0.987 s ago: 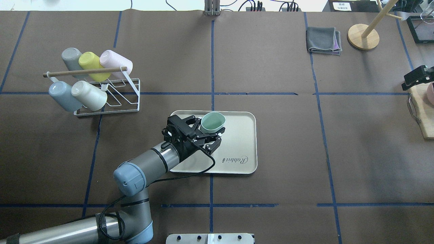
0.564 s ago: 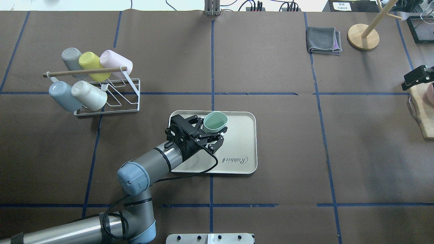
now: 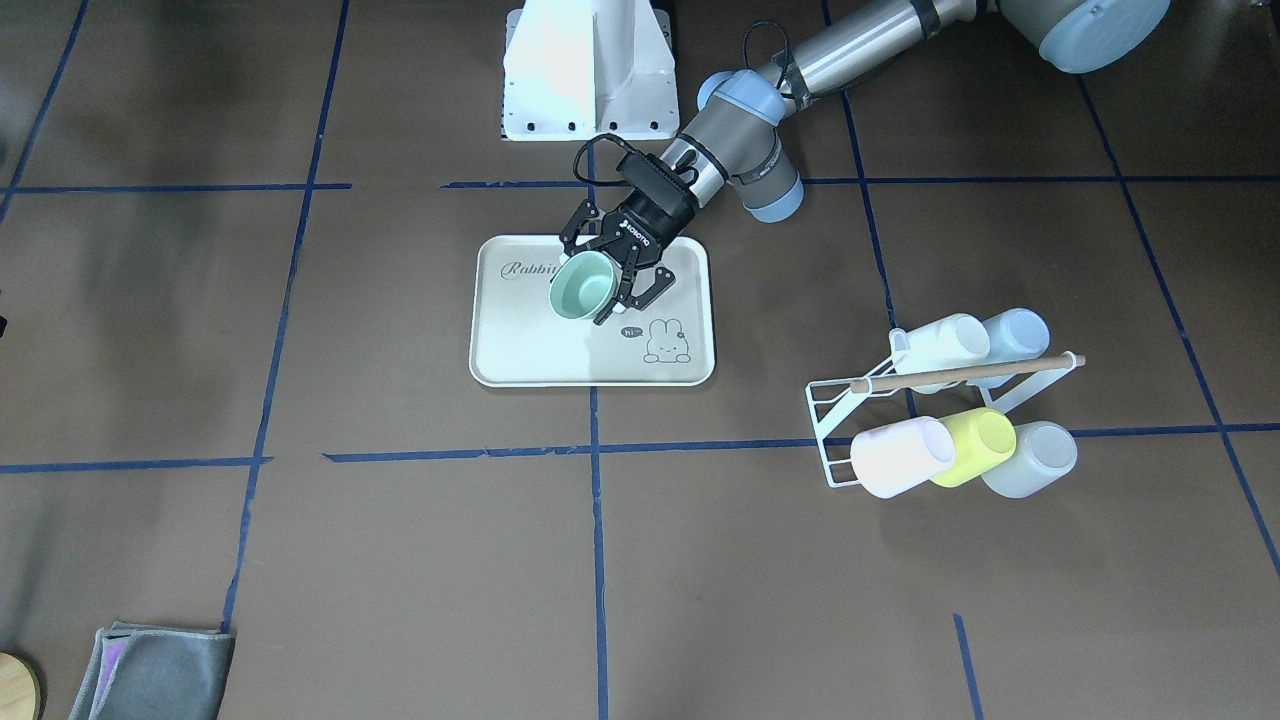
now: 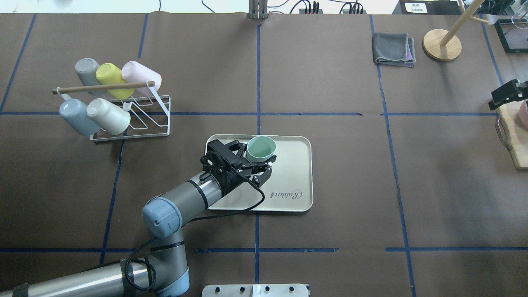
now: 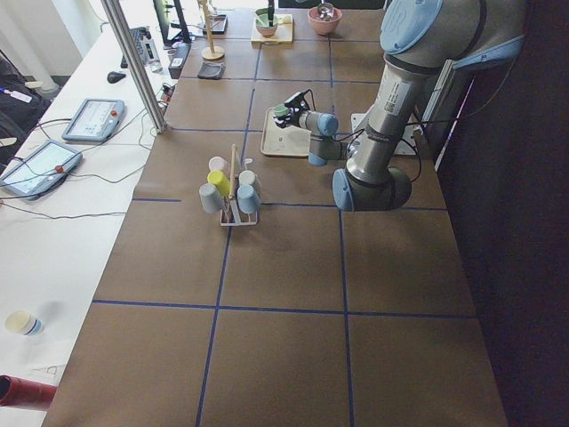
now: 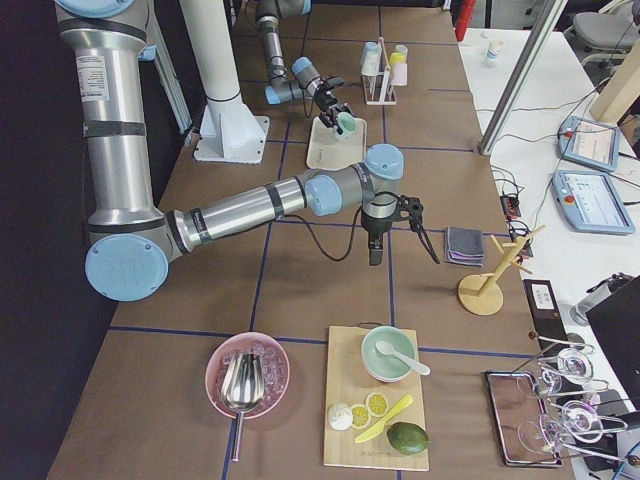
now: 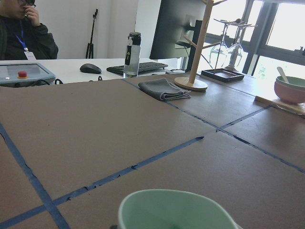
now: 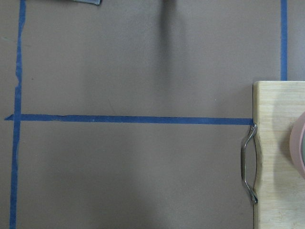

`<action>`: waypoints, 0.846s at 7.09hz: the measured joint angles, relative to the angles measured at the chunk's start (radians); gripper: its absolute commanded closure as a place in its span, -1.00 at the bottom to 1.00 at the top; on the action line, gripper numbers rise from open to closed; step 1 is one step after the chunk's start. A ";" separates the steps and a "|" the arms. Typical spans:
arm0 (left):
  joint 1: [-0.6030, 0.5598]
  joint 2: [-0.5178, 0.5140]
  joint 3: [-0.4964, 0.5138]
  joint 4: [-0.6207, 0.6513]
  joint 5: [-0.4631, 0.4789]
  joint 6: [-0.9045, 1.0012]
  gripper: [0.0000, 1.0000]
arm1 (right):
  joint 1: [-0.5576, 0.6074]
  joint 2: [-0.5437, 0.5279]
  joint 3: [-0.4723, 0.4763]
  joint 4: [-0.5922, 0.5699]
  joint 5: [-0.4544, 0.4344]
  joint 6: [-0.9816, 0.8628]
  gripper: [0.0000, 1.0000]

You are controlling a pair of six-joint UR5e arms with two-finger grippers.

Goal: Pick up and place green cup on tray

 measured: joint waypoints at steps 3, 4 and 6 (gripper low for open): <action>0.000 0.000 0.000 0.000 0.000 0.001 -0.50 | 0.000 0.000 0.000 0.000 0.000 0.000 -1.00; 0.000 0.000 0.000 0.000 0.000 0.001 -0.56 | 0.000 0.000 0.000 0.000 0.000 0.000 -1.00; 0.000 0.000 0.000 0.000 0.000 0.001 -0.97 | 0.000 0.000 0.000 0.000 0.000 0.000 -1.00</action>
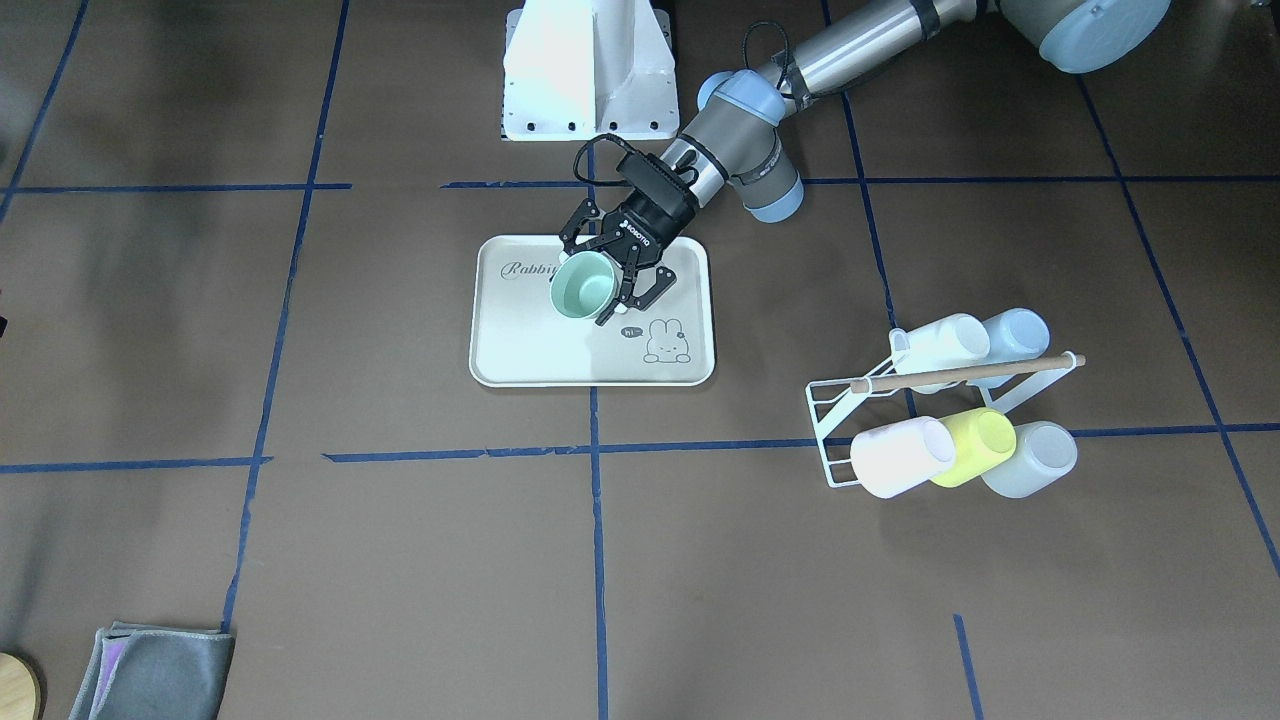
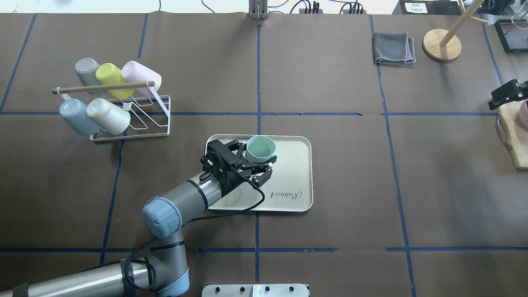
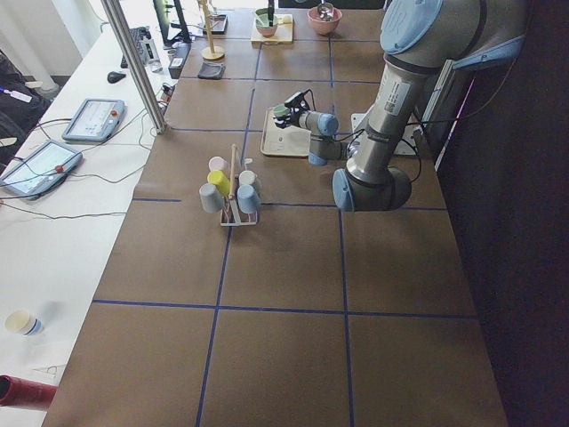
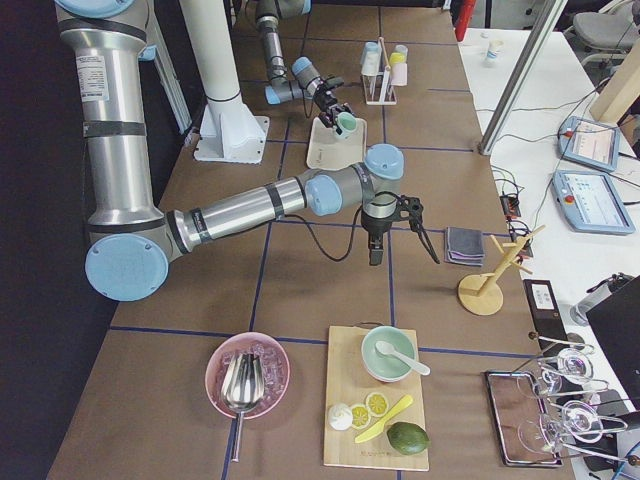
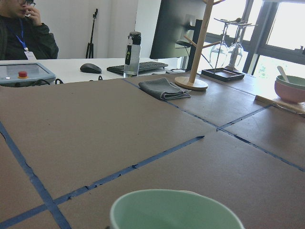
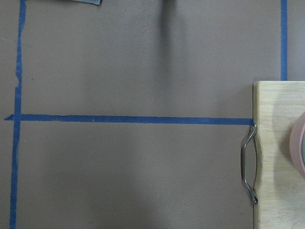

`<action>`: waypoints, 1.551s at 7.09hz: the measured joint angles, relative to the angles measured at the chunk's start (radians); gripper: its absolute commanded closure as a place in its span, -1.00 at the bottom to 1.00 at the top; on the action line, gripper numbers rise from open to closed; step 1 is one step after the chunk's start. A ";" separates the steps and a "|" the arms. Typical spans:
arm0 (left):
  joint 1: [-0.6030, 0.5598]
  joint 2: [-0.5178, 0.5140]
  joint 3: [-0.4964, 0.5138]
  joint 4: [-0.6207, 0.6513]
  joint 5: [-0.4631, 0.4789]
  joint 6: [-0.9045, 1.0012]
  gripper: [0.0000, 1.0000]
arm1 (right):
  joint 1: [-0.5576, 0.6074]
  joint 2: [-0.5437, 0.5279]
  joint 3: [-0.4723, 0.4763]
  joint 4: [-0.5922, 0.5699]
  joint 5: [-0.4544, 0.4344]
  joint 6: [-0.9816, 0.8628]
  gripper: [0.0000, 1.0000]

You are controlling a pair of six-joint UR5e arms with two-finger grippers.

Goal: Pick up and place green cup on tray

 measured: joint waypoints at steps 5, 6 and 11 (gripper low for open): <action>-0.001 -0.001 -0.001 0.004 0.000 -0.001 -0.97 | 0.000 0.000 0.000 0.000 0.000 0.000 -1.00; -0.001 -0.001 -0.001 0.005 0.000 -0.001 -0.97 | 0.000 0.000 0.000 0.000 0.000 0.000 -1.00; -0.013 -0.004 -0.145 0.180 -0.005 0.001 -0.97 | 0.000 0.001 0.001 0.000 0.000 0.000 -1.00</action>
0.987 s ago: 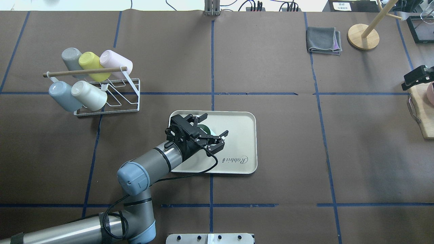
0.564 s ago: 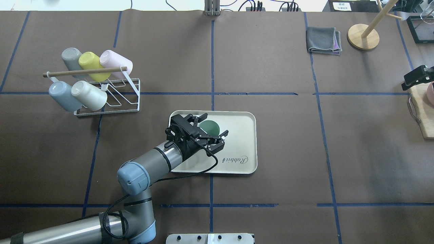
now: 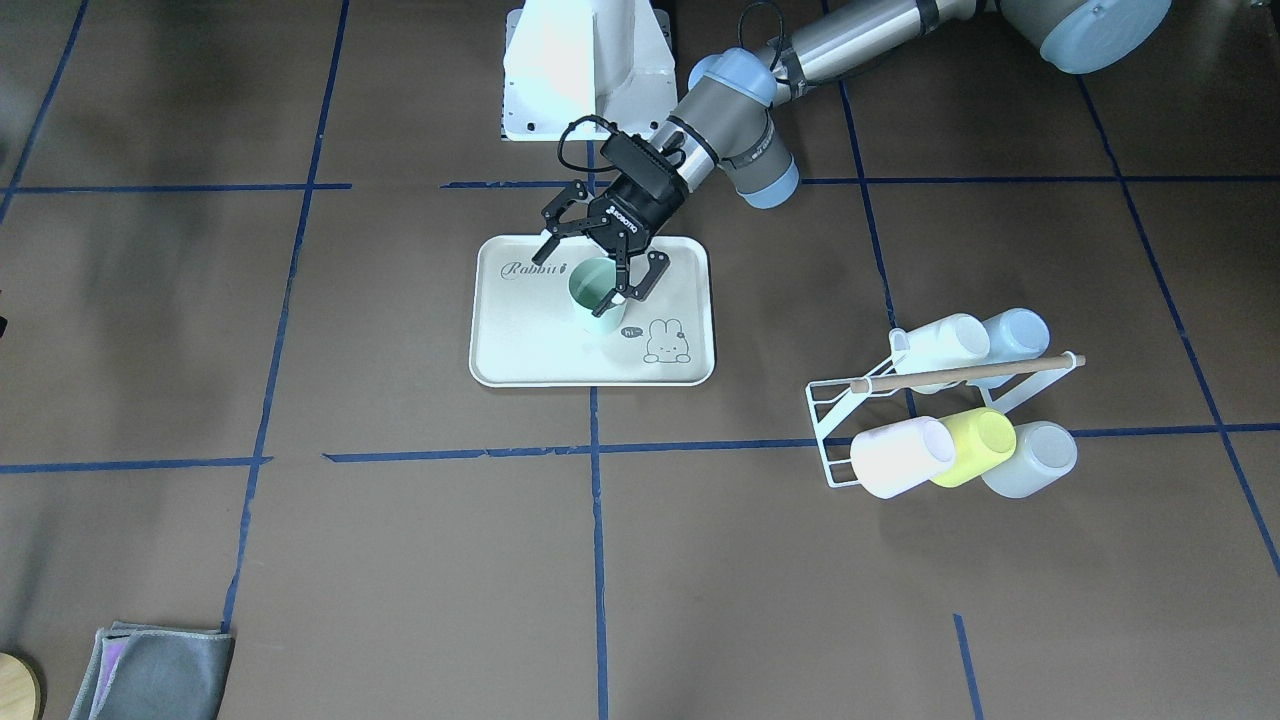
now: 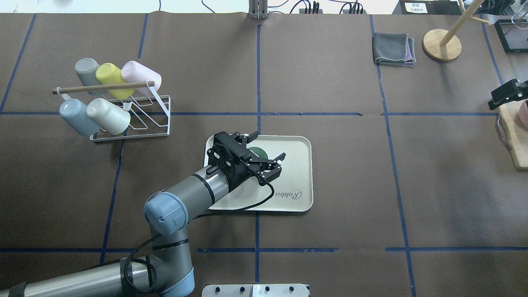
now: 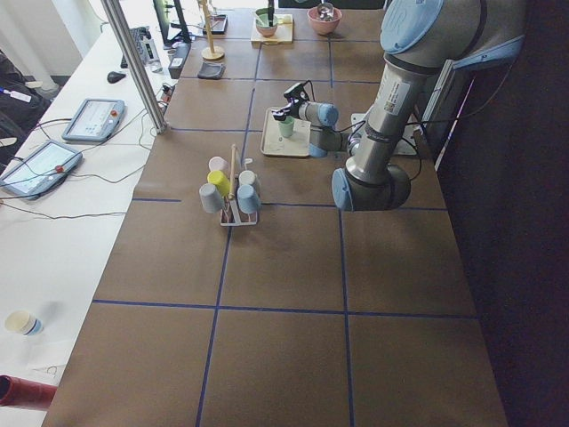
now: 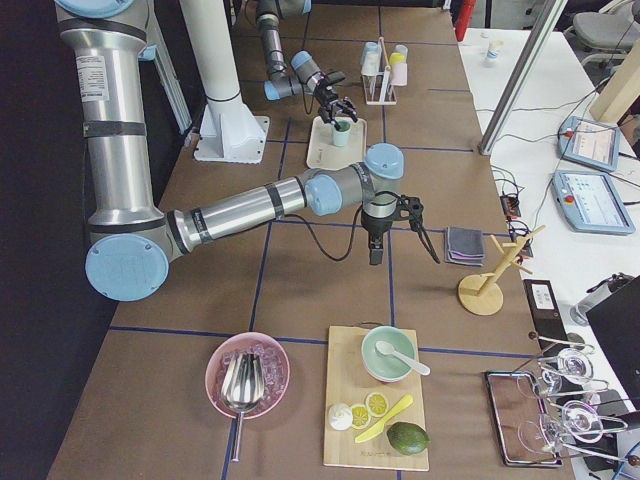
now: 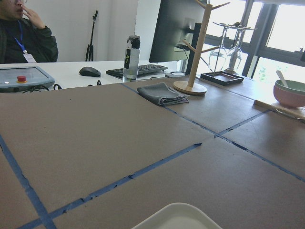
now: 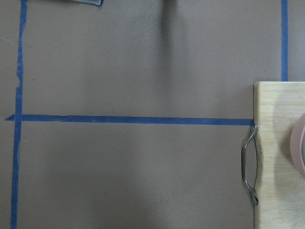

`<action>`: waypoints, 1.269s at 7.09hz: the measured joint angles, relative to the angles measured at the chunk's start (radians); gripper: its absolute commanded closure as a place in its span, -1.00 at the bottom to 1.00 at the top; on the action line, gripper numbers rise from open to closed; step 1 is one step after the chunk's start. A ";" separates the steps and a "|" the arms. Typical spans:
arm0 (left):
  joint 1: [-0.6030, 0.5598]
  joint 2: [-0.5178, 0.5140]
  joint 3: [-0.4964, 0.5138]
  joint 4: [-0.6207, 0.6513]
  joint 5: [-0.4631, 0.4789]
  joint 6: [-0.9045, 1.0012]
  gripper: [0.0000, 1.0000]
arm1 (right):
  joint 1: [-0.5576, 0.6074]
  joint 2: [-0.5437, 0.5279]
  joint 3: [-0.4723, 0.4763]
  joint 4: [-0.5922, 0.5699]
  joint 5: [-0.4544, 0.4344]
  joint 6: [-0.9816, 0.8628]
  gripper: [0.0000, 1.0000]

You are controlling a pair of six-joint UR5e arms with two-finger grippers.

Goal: Pick up and place green cup on tray

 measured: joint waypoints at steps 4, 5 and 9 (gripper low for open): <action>-0.125 0.003 -0.310 0.504 -0.162 -0.011 -0.99 | 0.000 0.007 0.000 0.000 -0.001 0.000 -1.00; -0.180 0.007 -0.387 0.641 -0.231 -0.015 -0.99 | 0.000 0.011 0.000 0.000 -0.001 0.000 -1.00; -0.582 0.089 -0.572 1.109 -0.769 -0.006 -0.99 | 0.002 0.029 0.000 0.000 -0.002 0.001 -1.00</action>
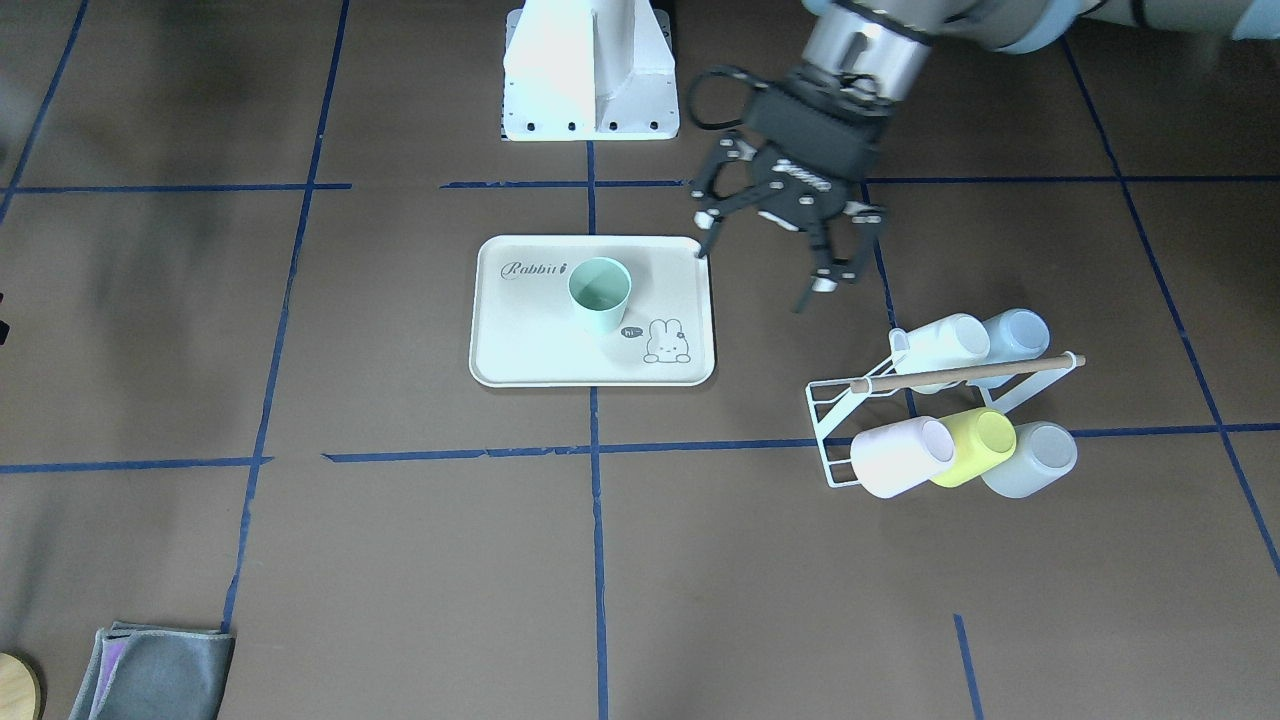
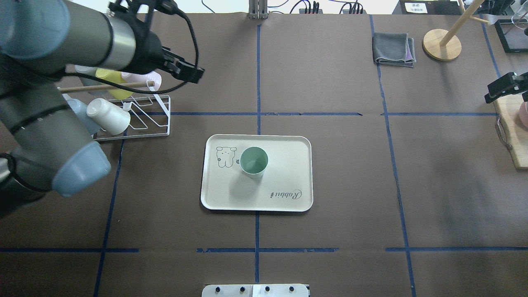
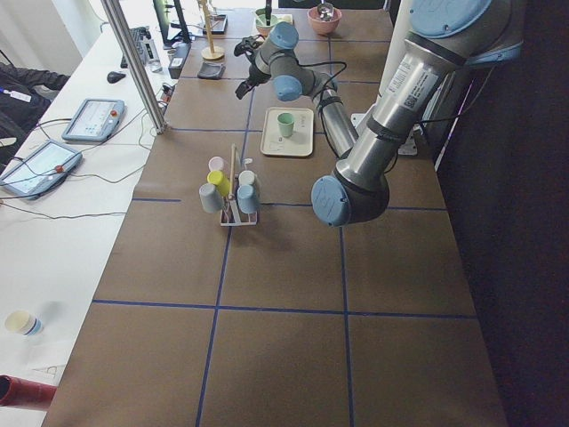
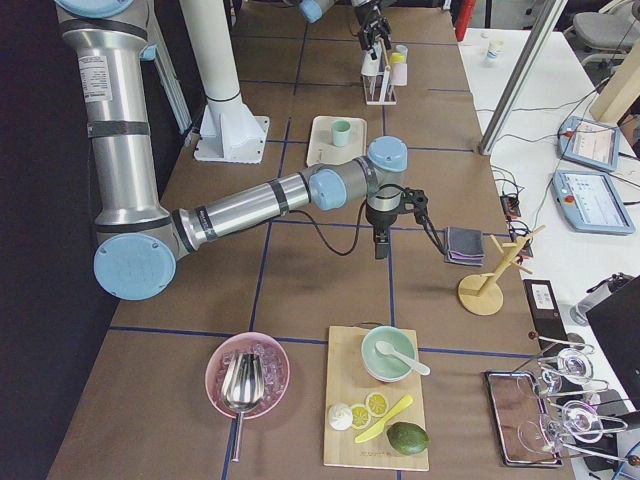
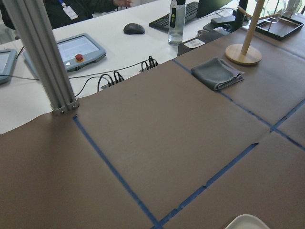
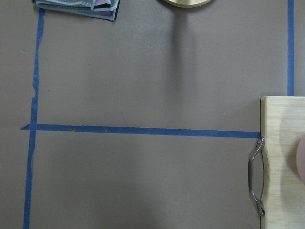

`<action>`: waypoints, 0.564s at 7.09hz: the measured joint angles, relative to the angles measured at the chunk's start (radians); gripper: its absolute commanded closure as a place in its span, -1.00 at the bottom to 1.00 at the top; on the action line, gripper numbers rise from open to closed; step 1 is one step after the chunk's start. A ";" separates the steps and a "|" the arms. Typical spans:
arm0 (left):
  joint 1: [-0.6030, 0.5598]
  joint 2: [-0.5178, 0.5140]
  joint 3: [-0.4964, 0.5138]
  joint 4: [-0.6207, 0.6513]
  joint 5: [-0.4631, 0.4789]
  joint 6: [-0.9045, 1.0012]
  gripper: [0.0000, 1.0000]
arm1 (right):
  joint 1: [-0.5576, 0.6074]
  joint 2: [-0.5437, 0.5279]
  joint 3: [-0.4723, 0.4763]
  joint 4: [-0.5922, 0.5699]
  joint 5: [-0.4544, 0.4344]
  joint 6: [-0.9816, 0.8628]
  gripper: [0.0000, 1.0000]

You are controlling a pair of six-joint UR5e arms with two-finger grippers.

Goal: Pick up and place green cup on tray

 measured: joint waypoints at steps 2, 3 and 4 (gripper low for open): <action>-0.259 0.119 -0.016 0.142 -0.284 0.175 -0.99 | 0.007 0.001 0.000 0.000 0.000 -0.001 -1.00; -0.358 0.176 -0.013 0.249 -0.351 0.328 -0.99 | 0.016 0.001 0.000 0.000 0.001 -0.002 -1.00; -0.420 0.214 0.002 0.361 -0.371 0.457 -0.99 | 0.024 0.001 0.000 0.000 0.003 -0.004 -1.00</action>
